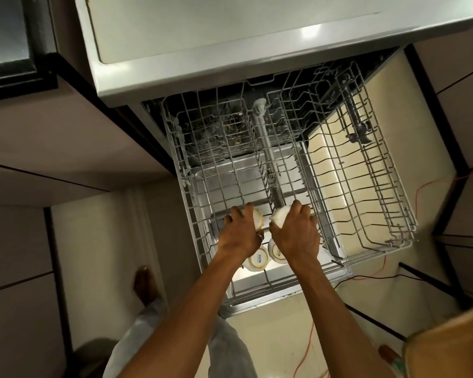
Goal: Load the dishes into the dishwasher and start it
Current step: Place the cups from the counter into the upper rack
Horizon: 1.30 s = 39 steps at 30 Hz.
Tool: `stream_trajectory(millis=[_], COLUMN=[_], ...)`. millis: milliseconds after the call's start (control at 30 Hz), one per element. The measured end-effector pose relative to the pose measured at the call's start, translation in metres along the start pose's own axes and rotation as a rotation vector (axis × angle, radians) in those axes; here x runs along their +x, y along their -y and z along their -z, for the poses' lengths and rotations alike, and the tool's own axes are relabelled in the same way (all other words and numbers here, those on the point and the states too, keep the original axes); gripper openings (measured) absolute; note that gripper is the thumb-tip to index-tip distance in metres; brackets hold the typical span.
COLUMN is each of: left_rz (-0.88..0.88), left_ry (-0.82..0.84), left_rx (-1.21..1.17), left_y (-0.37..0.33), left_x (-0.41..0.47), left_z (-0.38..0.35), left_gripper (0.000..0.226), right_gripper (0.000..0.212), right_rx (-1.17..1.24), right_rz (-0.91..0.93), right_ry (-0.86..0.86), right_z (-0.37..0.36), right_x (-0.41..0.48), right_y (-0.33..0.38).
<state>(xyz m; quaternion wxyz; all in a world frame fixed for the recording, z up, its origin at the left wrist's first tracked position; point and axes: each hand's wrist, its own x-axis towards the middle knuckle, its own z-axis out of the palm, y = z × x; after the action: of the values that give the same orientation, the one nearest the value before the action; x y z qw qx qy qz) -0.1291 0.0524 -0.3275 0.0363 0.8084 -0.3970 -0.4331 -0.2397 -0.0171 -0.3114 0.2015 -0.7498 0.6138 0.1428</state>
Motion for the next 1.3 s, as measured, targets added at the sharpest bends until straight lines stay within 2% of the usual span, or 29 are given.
stream_trajectory(millis=[133, 333, 500, 633, 867, 1033, 1100, 1300], left_rz=[-0.002, 0.004, 0.005, 0.000, -0.021, -0.023, -0.061, -0.093], left_ry=[0.006, 0.015, 0.038, 0.021, -0.048, -0.180, -0.260, -0.457], left_rx=[-0.001, 0.032, 0.100, 0.126, 0.156, 0.063, 0.011, -0.110], left_y=[0.001, 0.000, 0.000, -0.001, -0.005, 0.004, 0.016, 0.069], left_x=[0.001, -0.001, -0.003, -0.013, -0.062, -0.131, -0.159, -0.213], left_z=[0.002, 0.004, 0.009, 0.023, 0.088, 0.166, 0.200, 0.286], left_gripper=[0.078, 0.085, 0.101, 0.102, 0.066, 0.063, 0.061, 0.053], right_gripper=[0.093, 0.110, 0.111, 0.099, 0.055, 0.040, 0.033, 0.032], right_rx=[-0.069, 0.014, 0.046, 0.118, 0.272, 0.449, 0.459, 0.447], right_rz=[0.028, 0.034, 0.059, 0.057, 0.102, 0.237, 0.311, 0.544], right_ry=[0.124, 0.176, 0.187, 0.167, 0.068, 0.078, 0.059, 0.088], right_z=[-0.014, -0.018, -0.002, 0.020, 0.095, 0.159, 0.182, 0.231], right_x=[0.009, 0.010, 0.007, 0.004, -0.030, -0.078, -0.099, -0.139], right_y=[0.008, 0.005, -0.002, -0.002, 0.029, 0.084, 0.116, 0.225])
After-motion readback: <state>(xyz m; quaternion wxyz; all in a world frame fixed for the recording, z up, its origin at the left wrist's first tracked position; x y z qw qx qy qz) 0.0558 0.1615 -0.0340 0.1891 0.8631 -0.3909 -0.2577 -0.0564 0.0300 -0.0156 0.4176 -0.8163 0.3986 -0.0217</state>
